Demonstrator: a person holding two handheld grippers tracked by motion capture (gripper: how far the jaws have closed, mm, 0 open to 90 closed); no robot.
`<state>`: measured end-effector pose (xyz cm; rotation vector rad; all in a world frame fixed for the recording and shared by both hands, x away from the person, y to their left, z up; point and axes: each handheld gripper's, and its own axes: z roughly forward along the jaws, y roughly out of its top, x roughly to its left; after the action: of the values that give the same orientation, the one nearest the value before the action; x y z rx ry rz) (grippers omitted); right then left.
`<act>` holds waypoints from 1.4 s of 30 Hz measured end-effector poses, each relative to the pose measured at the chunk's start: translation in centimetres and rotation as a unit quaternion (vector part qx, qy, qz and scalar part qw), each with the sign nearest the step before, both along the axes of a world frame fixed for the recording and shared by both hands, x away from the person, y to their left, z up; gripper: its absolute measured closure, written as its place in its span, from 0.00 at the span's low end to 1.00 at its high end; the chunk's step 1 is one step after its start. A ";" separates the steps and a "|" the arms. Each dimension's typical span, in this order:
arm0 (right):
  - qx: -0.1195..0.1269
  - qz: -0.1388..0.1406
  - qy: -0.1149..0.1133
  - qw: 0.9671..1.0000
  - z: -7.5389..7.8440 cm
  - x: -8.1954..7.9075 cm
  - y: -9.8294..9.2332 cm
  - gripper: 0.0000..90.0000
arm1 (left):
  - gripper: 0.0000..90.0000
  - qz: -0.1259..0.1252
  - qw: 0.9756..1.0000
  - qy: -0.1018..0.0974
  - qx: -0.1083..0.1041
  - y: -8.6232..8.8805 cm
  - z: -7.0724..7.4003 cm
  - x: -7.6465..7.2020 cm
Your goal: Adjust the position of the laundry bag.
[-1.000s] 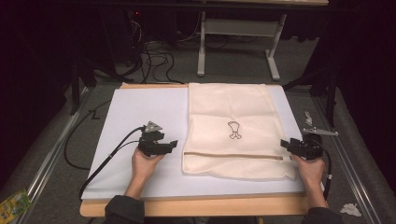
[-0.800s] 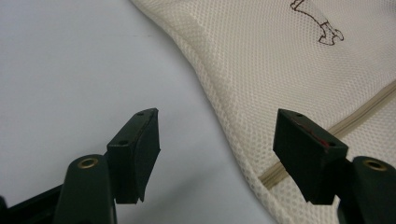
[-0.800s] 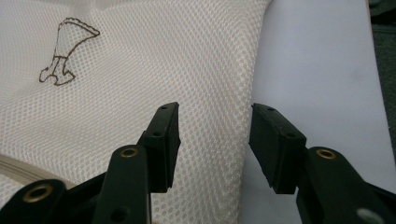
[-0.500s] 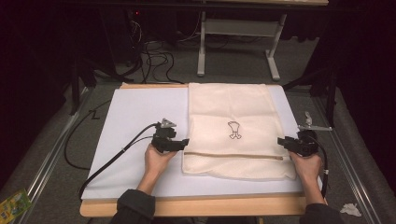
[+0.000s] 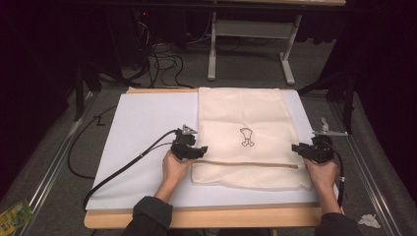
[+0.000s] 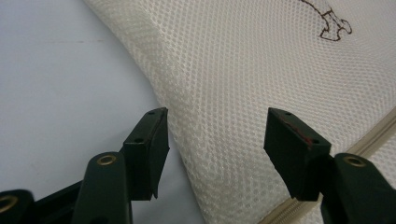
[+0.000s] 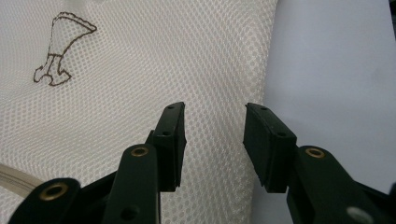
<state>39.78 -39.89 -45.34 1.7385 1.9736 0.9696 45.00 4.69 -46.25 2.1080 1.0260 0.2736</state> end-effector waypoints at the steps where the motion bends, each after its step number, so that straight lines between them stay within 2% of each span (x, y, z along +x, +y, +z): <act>1: 0.000 0.000 0.001 1.000 0.0 0.0 0.0 0.67 | 0.46 0.000 1.000 0.001 0.001 0.0 -0.1 0.1; 8: 0.002 0.003 0.009 1.000 -0.1 0.3 -0.1 0.73 | 0.52 0.004 1.000 0.016 -0.001 -0.3 -0.9 0.6; 12: 0.007 0.008 0.022 1.000 -0.4 0.5 -0.1 0.81 | 0.61 0.008 1.000 0.019 -0.004 -0.2 -1.0 0.9; 13: 0.009 0.015 0.026 0.999 -0.6 0.7 -0.1 0.86 | 0.65 0.006 1.000 0.020 -0.003 -0.2 -1.0 1.0; 14: 0.009 0.015 0.026 0.999 -0.6 0.7 -0.1 0.86 | 0.65 0.006 1.000 0.020 -0.003 -0.2 -1.0 1.1; 15: 0.010 0.021 0.033 0.999 -0.8 0.8 0.0 0.92 | 0.70 0.007 1.000 0.020 -0.002 -0.2 -1.0 1.1; 16: 0.010 0.021 0.033 0.999 -0.8 0.8 0.0 0.92 | 0.70 0.008 1.000 0.021 0.001 -0.2 -1.0 1.2; 17: 0.011 0.028 0.038 0.999 -1.0 1.0 0.1 0.99 | 0.76 0.009 1.000 0.020 0.001 -0.2 -1.1 1.2; 18: 0.011 0.028 0.038 0.999 -1.0 1.0 0.1 0.99 | 0.76 0.010 1.000 0.018 0.001 -0.2 -1.1 1.2; 19: 0.010 0.033 0.038 0.999 -1.1 1.1 0.2 1.00 | 0.85 0.008 1.000 0.015 -0.002 -0.2 -1.0 1.2; 20: 0.010 0.033 0.038 0.999 -1.1 1.1 0.2 1.00 | 0.85 0.005 1.000 0.010 -0.006 -0.2 -1.0 1.2; 23: 0.011 0.036 0.037 0.999 -1.0 1.1 0.2 1.00 | 0.91 0.003 1.000 0.014 -0.008 -0.2 -1.1 1.4; 26: 0.006 0.028 0.028 0.999 -0.8 0.9 0.0 1.00 | 0.94 0.003 1.000 0.012 -0.009 -0.2 -1.0 1.4; 30: 0.000 0.006 0.012 1.000 -0.4 0.7 -0.6 0.88 | 0.96 0.002 1.000 0.011 -0.010 -0.2 -0.9 1.4; 31: -0.009 -0.005 0.008 1.000 -0.3 0.6 -0.8 0.83 | 0.96 0.002 1.000 0.012 -0.010 -0.2 -0.9 1.4; 35: -0.017 -0.019 0.006 1.000 -0.2 0.6 -1.1 0.77 | 0.96 0.001 1.000 0.009 -0.009 -0.1 -0.8 1.4; 37: -0.017 -0.023 0.016 0.999 -0.4 0.7 -1.2 0.73 | 0.96 0.000 1.000 0.010 -0.010 -0.1 -0.7 1.4; 39: -0.007 -0.020 0.028 0.999 -0.7 0.8 -1.4 0.76 | 0.97 -0.001 1.000 0.009 -0.011 -0.1 -0.7 1.4; 40: -0.002 -0.009 0.032 0.999 -0.9 0.9 -1.4 0.86 | 0.97 -0.001 1.000 0.008 -0.011 0.0 -0.7 1.4; 41: -0.002 -0.009 0.032 0.999 -0.9 0.9 -1.4 0.86 | 0.97 0.000 1.000 0.007 -0.013 -0.1 -0.6 1.3; 42: -0.004 -0.004 0.033 0.999 -0.9 0.9 -1.3 0.95 | 0.97 0.000 1.000 0.007 -0.013 0.0 -0.6 1.3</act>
<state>40.66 -41.14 -46.21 1.7954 2.0056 0.9109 46.31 4.64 -46.85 2.0885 1.0311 0.2448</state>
